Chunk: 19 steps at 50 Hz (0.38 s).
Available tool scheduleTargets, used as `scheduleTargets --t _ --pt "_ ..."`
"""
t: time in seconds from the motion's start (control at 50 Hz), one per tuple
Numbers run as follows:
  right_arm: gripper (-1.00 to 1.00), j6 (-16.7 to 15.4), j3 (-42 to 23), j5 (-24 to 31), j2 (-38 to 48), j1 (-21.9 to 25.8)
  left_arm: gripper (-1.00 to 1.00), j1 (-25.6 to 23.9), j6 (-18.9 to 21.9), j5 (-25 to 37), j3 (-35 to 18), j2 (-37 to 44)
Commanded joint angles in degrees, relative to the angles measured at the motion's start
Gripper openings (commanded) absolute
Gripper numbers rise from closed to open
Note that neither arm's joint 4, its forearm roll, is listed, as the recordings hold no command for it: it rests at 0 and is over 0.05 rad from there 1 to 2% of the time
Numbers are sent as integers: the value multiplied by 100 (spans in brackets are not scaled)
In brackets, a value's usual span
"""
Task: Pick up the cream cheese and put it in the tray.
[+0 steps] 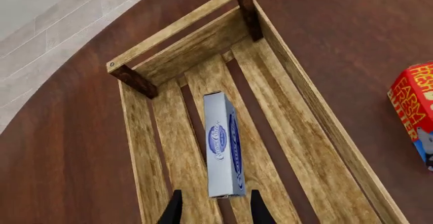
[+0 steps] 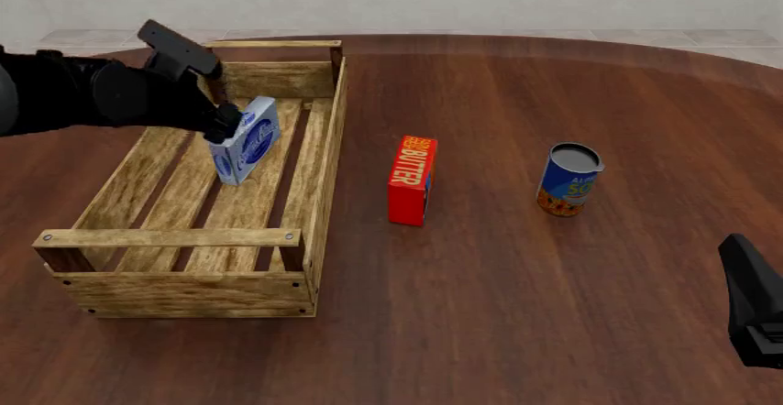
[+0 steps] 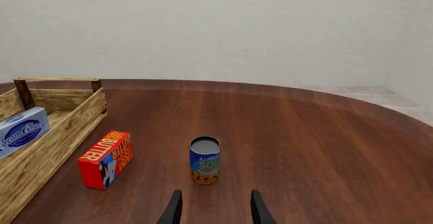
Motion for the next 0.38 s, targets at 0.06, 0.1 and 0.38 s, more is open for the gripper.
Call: scheduleTargets --t 0.06,0.1,0.38 --pt "100 1 0 0 1 -1 100 -47 -227 58 232 -819" --pt "100 -2 0 -1 2 0 100 -72 -222 18 360 -1004" --pt "100 3 0 -1 1 0 100 -121 -605 -214 1037 -1917"
